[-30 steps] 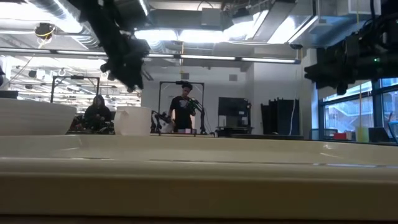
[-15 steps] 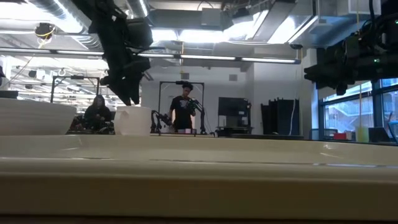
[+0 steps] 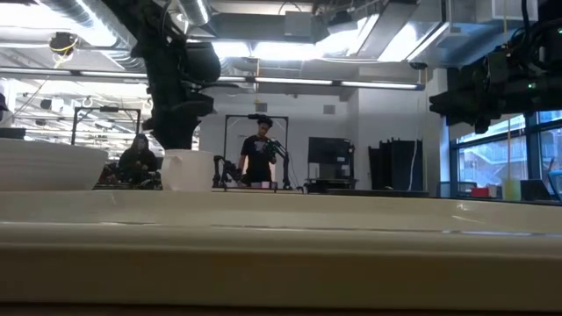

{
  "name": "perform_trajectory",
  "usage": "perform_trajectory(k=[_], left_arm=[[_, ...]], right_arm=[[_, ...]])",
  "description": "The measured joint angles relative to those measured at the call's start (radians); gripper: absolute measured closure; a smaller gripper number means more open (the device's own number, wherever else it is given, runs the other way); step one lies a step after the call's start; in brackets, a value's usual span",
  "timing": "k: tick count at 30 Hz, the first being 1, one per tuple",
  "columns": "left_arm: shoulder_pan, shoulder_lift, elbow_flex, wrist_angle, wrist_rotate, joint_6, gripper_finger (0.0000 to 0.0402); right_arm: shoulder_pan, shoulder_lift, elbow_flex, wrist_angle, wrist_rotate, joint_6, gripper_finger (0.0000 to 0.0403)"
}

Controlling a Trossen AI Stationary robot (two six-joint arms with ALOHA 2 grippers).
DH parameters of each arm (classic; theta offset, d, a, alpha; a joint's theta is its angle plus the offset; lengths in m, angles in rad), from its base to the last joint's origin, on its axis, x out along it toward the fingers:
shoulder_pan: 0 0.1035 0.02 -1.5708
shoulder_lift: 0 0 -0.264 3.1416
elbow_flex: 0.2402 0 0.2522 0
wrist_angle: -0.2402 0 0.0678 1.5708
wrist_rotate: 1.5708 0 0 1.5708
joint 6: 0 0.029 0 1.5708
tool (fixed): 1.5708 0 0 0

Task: Set up tray
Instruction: Put the white mug on the brown serving tray

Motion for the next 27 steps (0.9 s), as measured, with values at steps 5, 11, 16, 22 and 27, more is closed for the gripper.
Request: perform_trajectory(k=[5, 11, 16, 22, 27], left_arm=[[0.0, 0.006, 0.0, 0.0, 0.015, 0.096, 0.0271], [0.0, 0.006, 0.0, 0.0, 0.014, 0.178, 0.0351], [-0.001, -0.015, 0.004, -0.001, 0.024, 0.28, 0.0393], [-0.05, -0.039, 0.138, -0.087, 0.103, 0.313, 0.0396], [-0.145, -0.039, 0.25, -0.191, 0.165, 0.283, 0.0397]], right_arm=[[0.0, 0.0, 0.0, 0.0, 0.0, 0.0, 0.0274], [0.0, 0.0, 0.0, 0.0, 0.0, 0.0, 0.0274], [0.0, 0.0, 0.0, 0.0, 0.0, -0.001, 0.0274], [0.0, 0.0, 0.0, 0.0, 0.0, -0.028, 0.0274], [-0.001, 0.0, 0.0, 0.0, 0.006, -0.028, 0.0274]])
